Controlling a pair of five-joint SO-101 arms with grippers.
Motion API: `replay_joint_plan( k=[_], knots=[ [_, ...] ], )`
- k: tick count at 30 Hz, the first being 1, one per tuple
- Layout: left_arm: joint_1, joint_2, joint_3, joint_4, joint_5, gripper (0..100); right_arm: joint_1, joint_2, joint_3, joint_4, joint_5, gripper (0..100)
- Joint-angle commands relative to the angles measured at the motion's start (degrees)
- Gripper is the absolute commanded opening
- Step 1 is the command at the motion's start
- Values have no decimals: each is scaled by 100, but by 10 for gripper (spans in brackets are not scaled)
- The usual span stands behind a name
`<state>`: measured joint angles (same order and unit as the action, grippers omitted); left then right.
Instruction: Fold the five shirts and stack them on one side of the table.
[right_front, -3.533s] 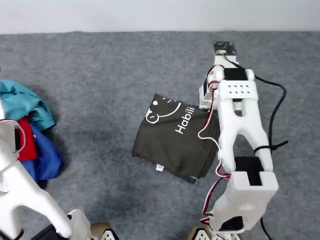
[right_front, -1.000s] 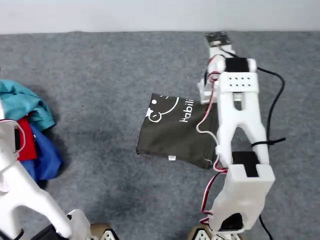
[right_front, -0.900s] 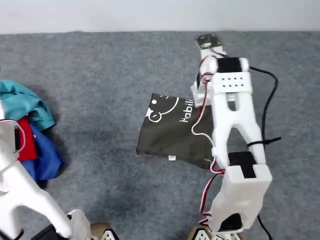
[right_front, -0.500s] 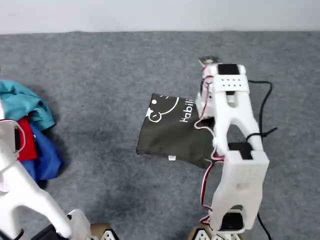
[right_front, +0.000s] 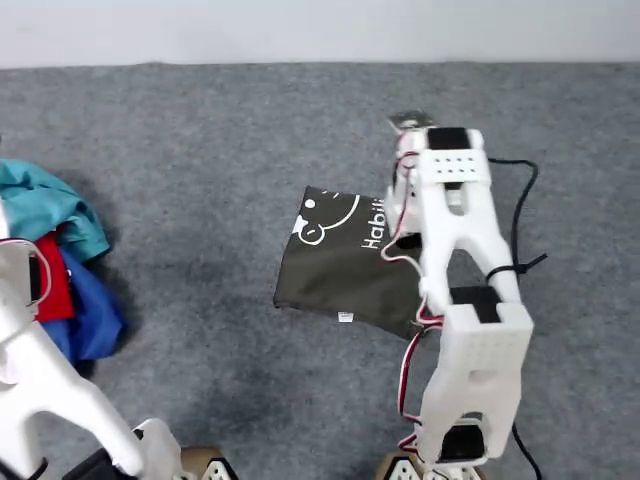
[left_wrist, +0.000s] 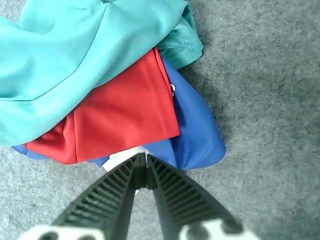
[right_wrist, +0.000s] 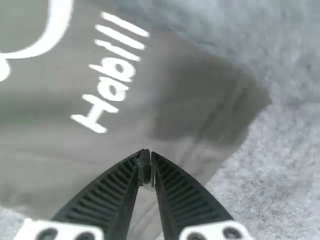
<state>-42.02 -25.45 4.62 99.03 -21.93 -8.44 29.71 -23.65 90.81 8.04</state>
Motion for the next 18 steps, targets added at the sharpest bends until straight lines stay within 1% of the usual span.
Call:
replay_joint_plan(
  k=[1, 5, 9, 13, 18],
  knots=[
    [9, -176, 4, 149, -26, 6, -549, -426, -396, 145, 62, 9],
    [9, -176, 4, 149, -26, 6, -1323, -400, -360, 374, 53, 9],
    [0, -176, 4, 149, -26, 6, -1991, -101, -360, 198, 53, 9],
    [-18, -176, 4, 149, -26, 6, -2343, 602, -369, -84, 53, 9],
    [-26, -176, 4, 149, -26, 6, -2536, 1429, -378, -338, 53, 9]
  ],
)
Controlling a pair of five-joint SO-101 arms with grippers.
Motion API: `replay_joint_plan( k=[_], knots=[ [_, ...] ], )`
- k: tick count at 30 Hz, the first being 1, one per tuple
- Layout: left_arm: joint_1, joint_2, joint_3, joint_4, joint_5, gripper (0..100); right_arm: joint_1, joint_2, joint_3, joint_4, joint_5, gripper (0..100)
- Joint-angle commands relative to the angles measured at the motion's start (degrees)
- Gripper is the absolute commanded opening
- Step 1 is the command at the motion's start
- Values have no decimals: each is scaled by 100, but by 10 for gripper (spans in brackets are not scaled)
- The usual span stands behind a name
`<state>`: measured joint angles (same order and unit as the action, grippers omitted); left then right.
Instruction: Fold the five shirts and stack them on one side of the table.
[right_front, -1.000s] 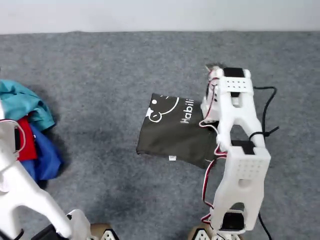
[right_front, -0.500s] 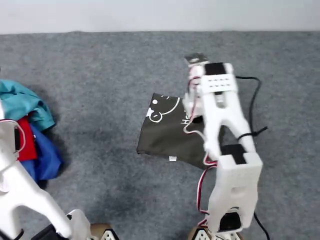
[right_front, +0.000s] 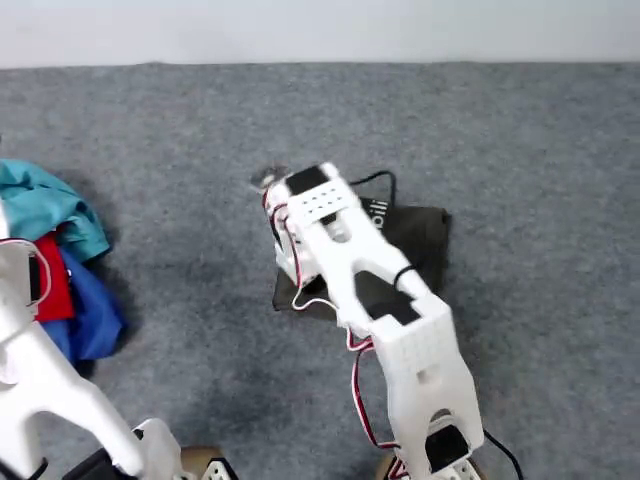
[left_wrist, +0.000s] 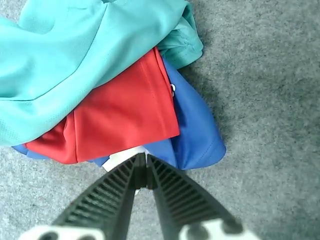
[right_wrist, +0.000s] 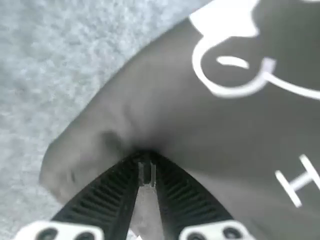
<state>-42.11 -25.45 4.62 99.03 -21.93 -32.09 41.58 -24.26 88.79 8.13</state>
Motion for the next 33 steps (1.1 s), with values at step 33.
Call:
replay_joint_plan(
  k=[33],
  knots=[
    [9, -176, 4, 149, -26, 6, 532, 215, -343, -3890, 1495, 9]
  ],
)
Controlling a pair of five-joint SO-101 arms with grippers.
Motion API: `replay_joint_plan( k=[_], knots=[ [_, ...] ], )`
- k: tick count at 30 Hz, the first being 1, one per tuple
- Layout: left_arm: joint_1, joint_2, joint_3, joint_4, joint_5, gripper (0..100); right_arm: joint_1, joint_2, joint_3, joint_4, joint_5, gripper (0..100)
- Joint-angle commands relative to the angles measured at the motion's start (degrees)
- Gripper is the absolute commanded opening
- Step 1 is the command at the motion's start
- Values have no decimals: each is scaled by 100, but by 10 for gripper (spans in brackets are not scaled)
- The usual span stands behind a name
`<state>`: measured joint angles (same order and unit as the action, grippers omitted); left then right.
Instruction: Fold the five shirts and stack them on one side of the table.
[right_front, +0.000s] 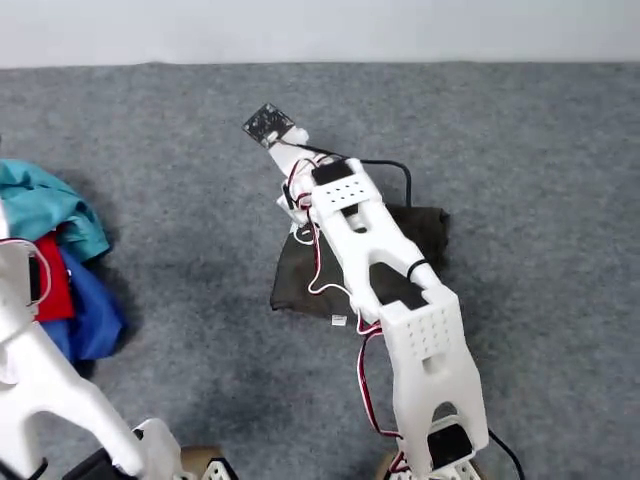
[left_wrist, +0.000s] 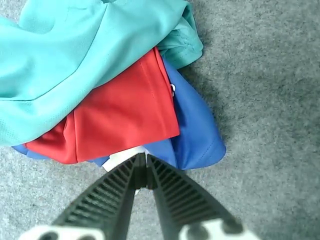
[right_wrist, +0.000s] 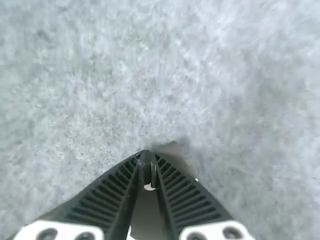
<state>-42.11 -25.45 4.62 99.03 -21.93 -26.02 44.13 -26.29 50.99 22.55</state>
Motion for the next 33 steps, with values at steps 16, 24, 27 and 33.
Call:
replay_joint_plan(
  k=[16, 24, 27, 33],
  knots=[
    [18, -176, 4, 149, -26, 6, 171, -1525, -132, 1604, 35, 9],
    [18, -176, 4, 149, -26, 6, 1420, -1596, -132, 2730, 26, 9],
    [18, -176, 4, 149, -26, 6, 1886, -1587, -105, 2695, 26, 9],
    [18, -176, 4, 149, -26, 6, 2598, -1174, -105, 2756, 35, 9]
  ],
)
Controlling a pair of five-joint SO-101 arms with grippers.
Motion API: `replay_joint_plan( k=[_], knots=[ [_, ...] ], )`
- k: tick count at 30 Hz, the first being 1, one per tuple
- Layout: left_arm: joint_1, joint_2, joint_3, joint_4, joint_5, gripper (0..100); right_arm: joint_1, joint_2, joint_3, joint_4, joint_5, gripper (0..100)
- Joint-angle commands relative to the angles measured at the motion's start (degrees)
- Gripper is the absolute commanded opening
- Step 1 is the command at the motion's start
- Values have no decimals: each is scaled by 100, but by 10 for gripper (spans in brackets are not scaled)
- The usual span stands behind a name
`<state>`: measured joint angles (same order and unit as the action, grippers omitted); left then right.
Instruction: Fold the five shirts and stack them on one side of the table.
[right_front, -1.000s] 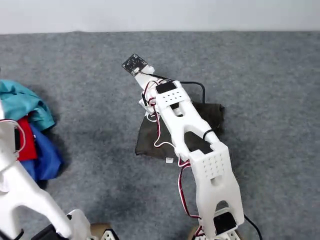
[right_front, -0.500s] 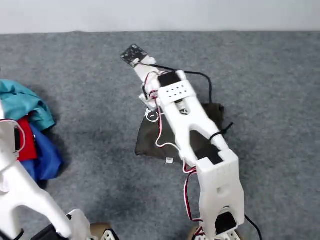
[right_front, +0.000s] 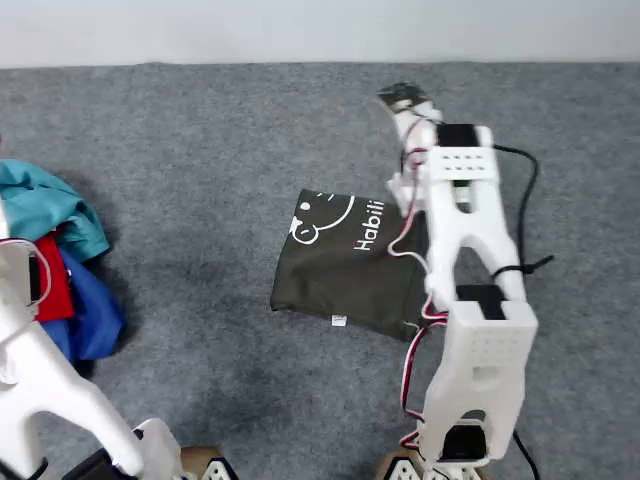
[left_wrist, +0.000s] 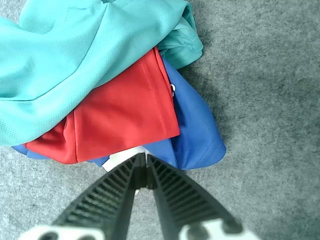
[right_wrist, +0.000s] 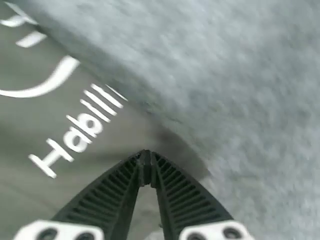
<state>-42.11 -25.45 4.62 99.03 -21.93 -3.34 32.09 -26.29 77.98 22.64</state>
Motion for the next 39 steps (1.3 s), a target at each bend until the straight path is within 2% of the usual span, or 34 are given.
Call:
replay_joint_plan(
  k=[1, 8, 14, 25, 29, 31, 37, 39],
  knots=[
    [18, -176, 4, 149, -26, 6, 435, 127, -105, 127, 26, 9],
    [18, -176, 4, 149, -26, 6, 611, 585, -114, 585, 35, 9],
    [18, -176, 4, 149, -26, 6, 541, -127, -141, 989, 18, 9],
    [18, -185, 4, 149, -26, 6, -163, -1086, -114, 2404, 0, 9],
    [18, -431, 66, 149, -26, 6, -66, -901, -97, 2378, -501, 10],
    [70, -633, 251, 149, -26, 6, -57, -743, -105, 2316, -844, 52],
    [404, -1319, 954, 149, -35, 6, -66, -180, -123, 2229, -2848, 348],
    [457, -1451, 1077, 141, -35, 6, -66, -13, -123, 2044, -3024, 380]
  ],
)
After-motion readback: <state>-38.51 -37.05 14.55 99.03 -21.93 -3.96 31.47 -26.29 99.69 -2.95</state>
